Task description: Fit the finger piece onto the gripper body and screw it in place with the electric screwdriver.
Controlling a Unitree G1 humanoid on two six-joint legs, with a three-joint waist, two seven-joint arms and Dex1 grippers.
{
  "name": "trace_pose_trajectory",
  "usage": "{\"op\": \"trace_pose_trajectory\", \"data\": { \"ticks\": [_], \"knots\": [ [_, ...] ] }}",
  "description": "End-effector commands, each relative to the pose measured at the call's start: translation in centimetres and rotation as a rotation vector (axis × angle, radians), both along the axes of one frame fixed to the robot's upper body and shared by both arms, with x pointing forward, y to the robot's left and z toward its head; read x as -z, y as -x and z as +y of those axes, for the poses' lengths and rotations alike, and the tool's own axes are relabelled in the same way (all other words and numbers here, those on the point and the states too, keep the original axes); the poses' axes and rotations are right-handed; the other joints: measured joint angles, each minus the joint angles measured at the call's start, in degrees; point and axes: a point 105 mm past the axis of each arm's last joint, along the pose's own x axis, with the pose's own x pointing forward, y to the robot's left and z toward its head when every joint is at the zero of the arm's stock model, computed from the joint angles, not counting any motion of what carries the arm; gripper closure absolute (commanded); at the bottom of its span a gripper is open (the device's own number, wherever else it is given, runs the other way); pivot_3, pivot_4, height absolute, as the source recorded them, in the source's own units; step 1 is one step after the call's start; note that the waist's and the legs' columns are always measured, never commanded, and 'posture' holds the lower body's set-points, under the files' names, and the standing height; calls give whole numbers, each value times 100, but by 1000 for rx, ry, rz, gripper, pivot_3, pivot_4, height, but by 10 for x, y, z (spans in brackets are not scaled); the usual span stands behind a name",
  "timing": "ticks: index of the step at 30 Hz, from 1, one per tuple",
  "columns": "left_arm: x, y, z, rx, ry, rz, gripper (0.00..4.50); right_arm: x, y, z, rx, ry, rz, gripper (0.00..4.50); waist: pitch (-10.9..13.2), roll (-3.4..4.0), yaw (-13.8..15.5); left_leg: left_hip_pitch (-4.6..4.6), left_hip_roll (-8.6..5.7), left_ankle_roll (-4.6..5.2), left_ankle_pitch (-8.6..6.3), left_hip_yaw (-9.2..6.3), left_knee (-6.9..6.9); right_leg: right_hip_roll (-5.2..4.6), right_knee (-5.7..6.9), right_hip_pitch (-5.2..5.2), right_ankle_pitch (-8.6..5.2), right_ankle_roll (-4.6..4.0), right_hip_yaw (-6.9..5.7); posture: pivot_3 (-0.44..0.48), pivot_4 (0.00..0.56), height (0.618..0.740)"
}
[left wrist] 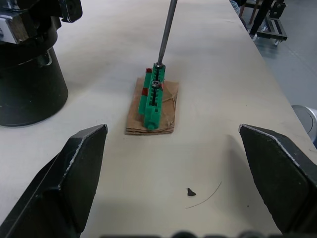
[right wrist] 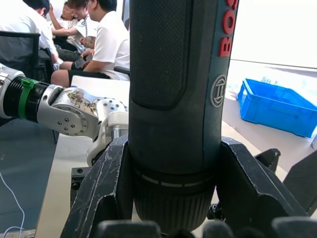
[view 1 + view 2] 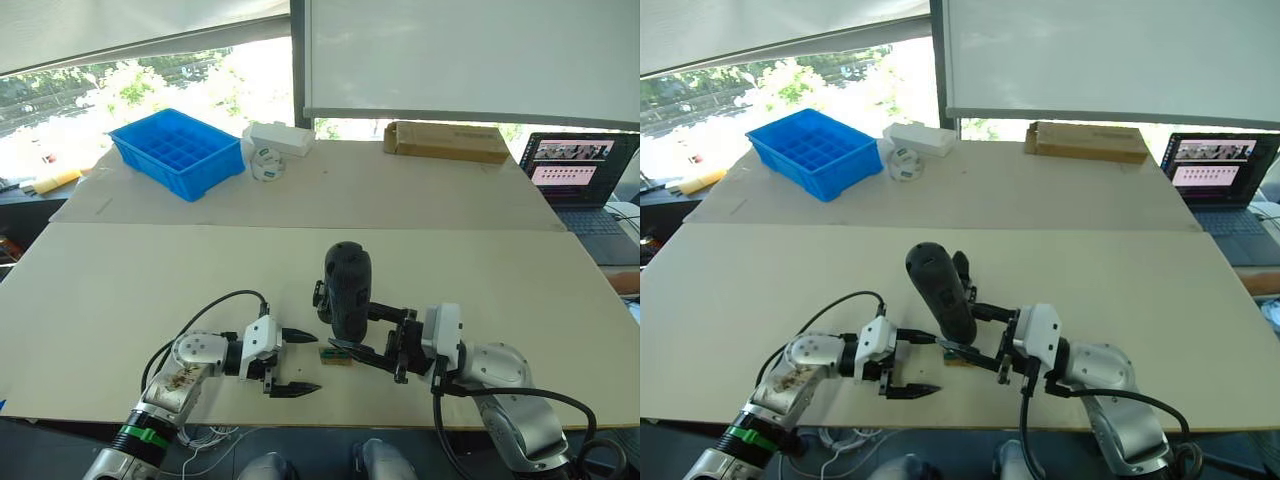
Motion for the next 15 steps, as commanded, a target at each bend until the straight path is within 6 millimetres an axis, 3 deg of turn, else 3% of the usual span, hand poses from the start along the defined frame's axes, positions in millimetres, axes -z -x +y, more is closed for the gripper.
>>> {"op": "trace_pose_trajectory", "data": {
  "ticks": [1, 15],
  "knots": [
    [9, 1, 1, -2, -18, 24, 0, -12, 4, 2, -15, -42, -47, 2589, 0, 0, 2, 1, 0, 0, 0, 0, 0, 0, 0, 1, 0, 0, 0, 0, 150, 740],
    [10, 2, 0, -3, -17, 23, 0, 1, -2, -1, 15, -9, 41, 2589, -3, 0, 3, 19, 0, 0, 0, 1, -1, -4, 6, 11, -1, -2, 7, 0, 150, 740]
  ]
}}
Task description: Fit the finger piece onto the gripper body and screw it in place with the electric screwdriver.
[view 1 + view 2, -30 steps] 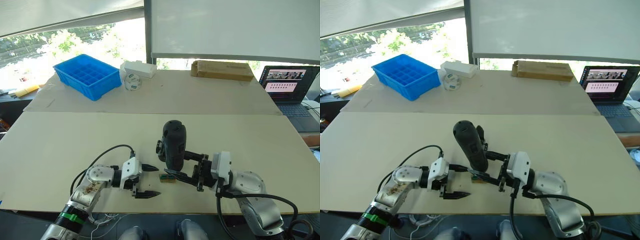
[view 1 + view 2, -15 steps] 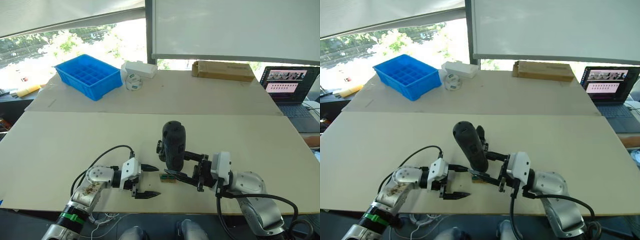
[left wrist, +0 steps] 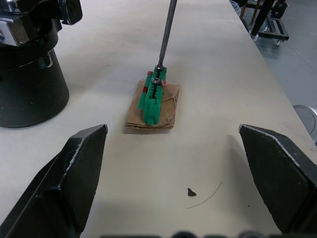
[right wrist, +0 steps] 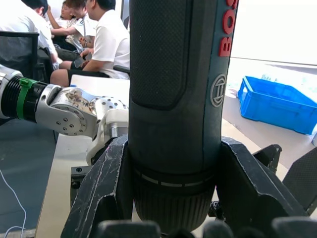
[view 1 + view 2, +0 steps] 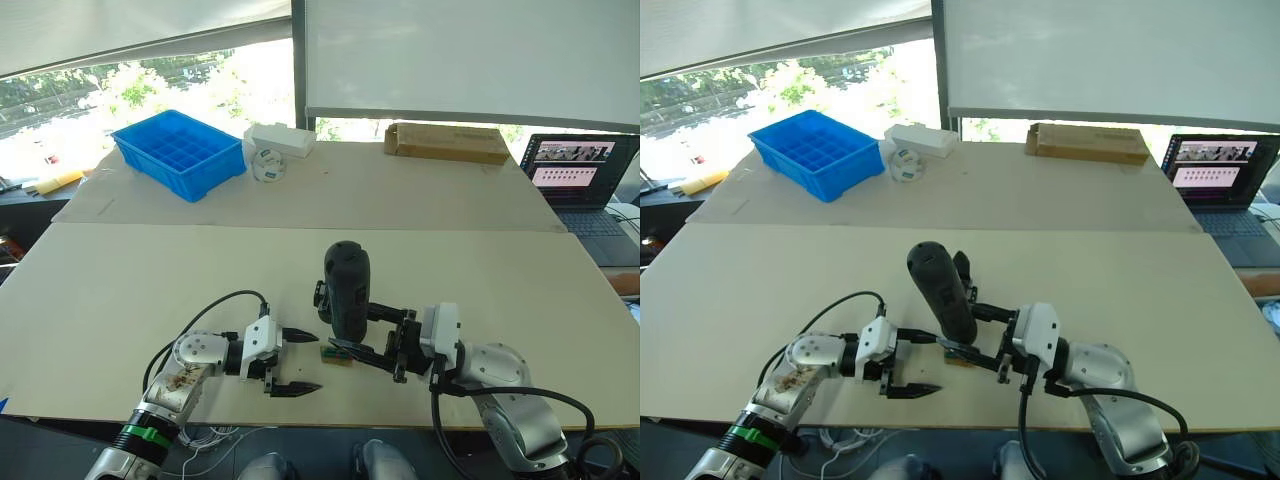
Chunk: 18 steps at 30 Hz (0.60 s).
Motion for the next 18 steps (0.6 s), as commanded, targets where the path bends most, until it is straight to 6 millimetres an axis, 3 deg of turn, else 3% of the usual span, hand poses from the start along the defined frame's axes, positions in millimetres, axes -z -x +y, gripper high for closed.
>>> {"op": "trace_pose_trajectory", "data": {
  "ticks": [1, 18],
  "knots": [
    [9, 2, 0, -2, -18, 30, 0, -2, 0, 1, 0, -14, 23, 2589, -1, 0, 0, 3, 0, 0, 0, 0, 0, 0, 0, 2, 0, 0, 0, 0, 150, 740],
    [2, -1, -2, -10, -15, 21, 0, 4, -2, 1, 6, -10, 46, 2589, -1, -1, 3, 14, 1, 2, -1, -1, -1, -4, 0, 12, -2, -3, 3, 0, 150, 740]
  ]
}}
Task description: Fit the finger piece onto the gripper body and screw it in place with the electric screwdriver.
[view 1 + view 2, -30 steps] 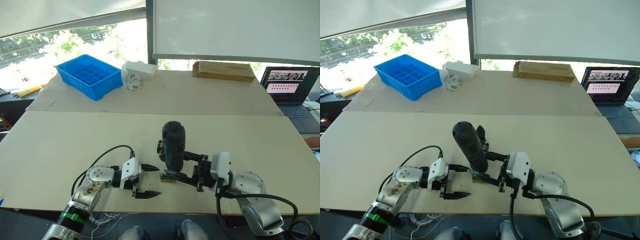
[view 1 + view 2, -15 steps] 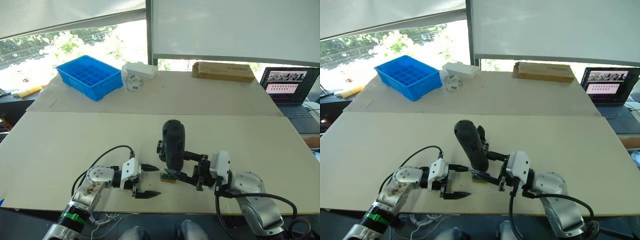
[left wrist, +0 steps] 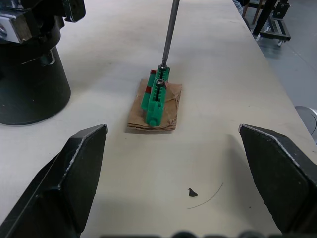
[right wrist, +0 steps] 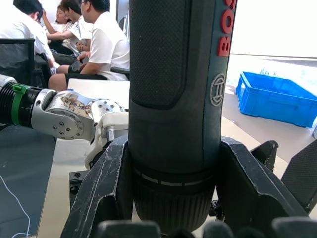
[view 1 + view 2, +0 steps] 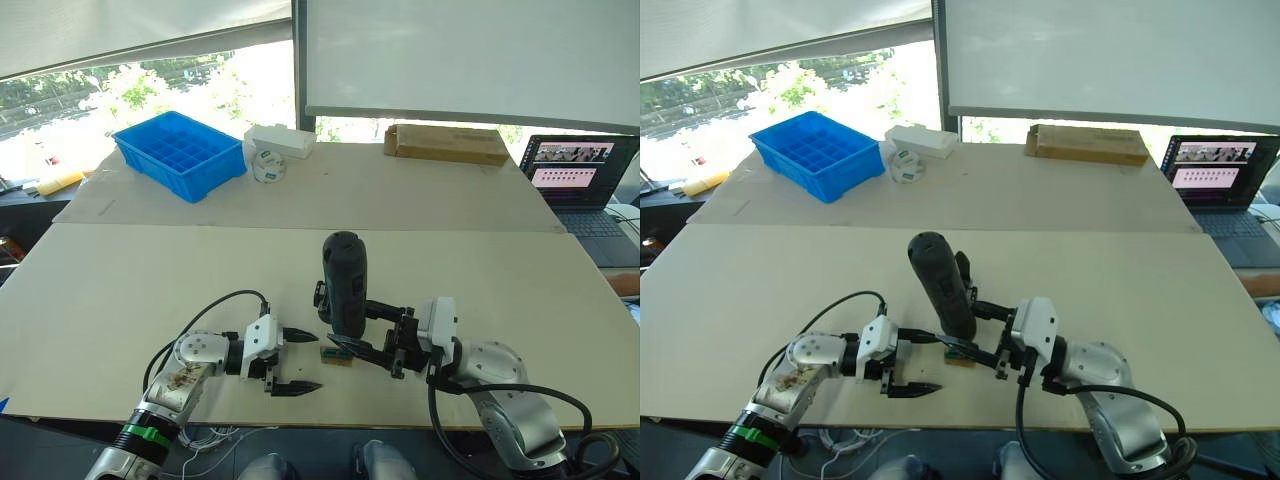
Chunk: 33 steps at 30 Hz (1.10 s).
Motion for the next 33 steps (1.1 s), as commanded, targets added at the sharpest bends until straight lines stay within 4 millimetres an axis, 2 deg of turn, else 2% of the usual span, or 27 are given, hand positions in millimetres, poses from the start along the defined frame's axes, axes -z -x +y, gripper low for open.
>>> {"op": "trace_pose_trajectory", "data": {
  "ticks": [1, 21, 27, 33],
  "knots": [
    [1, -1, -1, -3, -10, 2, 0, 3, 1, 0, -1, 7, 4, 2589, 0, 0, 1, 0, 0, 0, 0, 0, 0, 0, 0, 0, 0, 0, 0, 0, 150, 740],
    [-3, -9, 15, -15, 1, -24, 0, -37, 8, -4, -30, -102, -83, 2589, 0, 0, -13, -8, 3, 0, 0, -1, -1, 0, 5, -12, -2, -4, 14, 0, 150, 740],
    [-24, -1, 26, 27, 81, -46, 0, -50, 13, -6, -31, -118, -101, 2589, 2, -2, -18, -26, 3, 0, 0, 0, 0, -1, 18, -34, -4, -8, 12, 0, 150, 740],
    [-64, 7, 39, 64, 231, -49, 0, -71, 18, -14, -17, -130, -131, 2589, 5, -4, -9, -37, 3, 0, 0, -4, 3, -7, 17, -39, -5, -9, 14, 0, 150, 740]
  ]
}}
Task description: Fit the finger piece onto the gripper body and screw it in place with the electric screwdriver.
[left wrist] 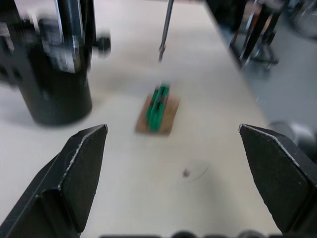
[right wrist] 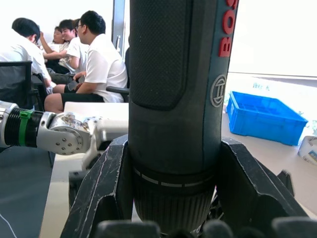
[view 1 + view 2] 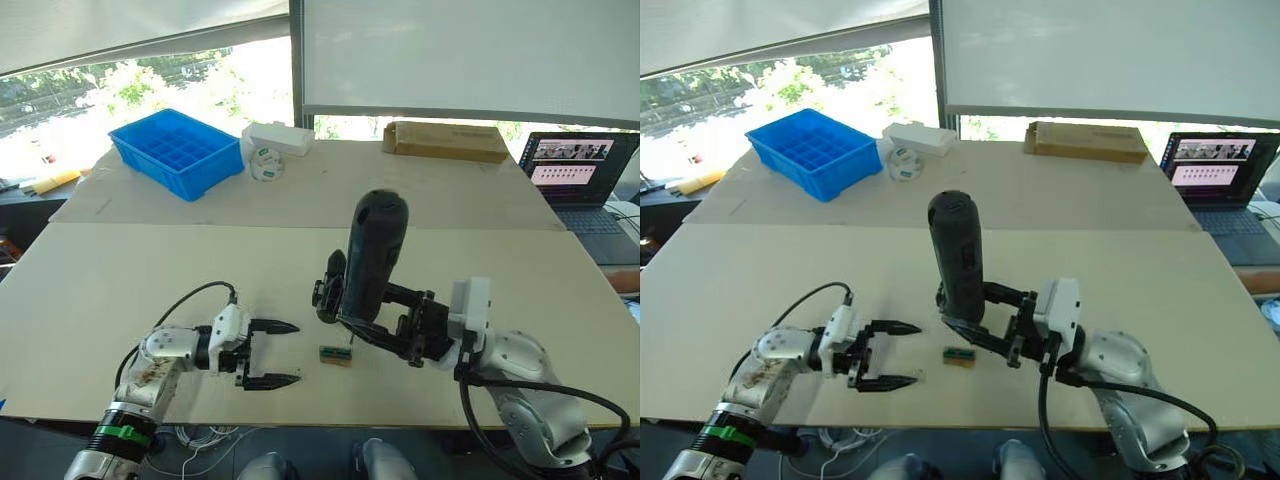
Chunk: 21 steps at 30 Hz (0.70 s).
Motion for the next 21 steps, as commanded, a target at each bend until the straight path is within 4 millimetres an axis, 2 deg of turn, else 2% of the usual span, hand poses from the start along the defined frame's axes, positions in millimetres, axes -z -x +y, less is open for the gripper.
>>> {"op": "trace_pose_trajectory", "data": {
  "ticks": [1, 9, 13, 16, 21],
  "knots": [
    [-30, 2, 6, 18, 69, -38, 0, -33, 12, -4, -11, -52, -95, 2589, 0, 0, 7, 1, 0, 0, 0, -2, 0, -1, -1, 2, 0, 0, 1, 0, 150, 740],
    [-64, -4, 10, 9, 88, -83, 0, -63, 12, -17, 4, -52, -119, 2589, 2, -2, 16, -3, -2, 0, 0, -3, 0, 5, -2, 2, 0, 1, 0, 0, 150, 740],
    [-84, -19, 12, -52, 158, -94, 0, -77, 4, -23, 20, -49, -147, 2589, 3, -4, 13, -4, -3, -1, 1, -3, -1, 8, -3, 2, 0, 1, 2, 0, 150, 740],
    [-86, -22, 10, -66, 173, -44, 0, -82, -3, -25, 41, -56, -137, 2589, 3, -4, 5, -2, -5, -1, 1, -2, -1, 10, -3, 4, 0, 1, -2, 0, 150, 740],
    [-88, -32, 4, -122, 194, -58, 0, -92, -18, -22, 58, -80, -149, 2589, 4, -6, -5, -2, -6, -2, 2, 5, -1, 12, -2, 3, 0, 3, -9, 0, 150, 740]
  ]
}}
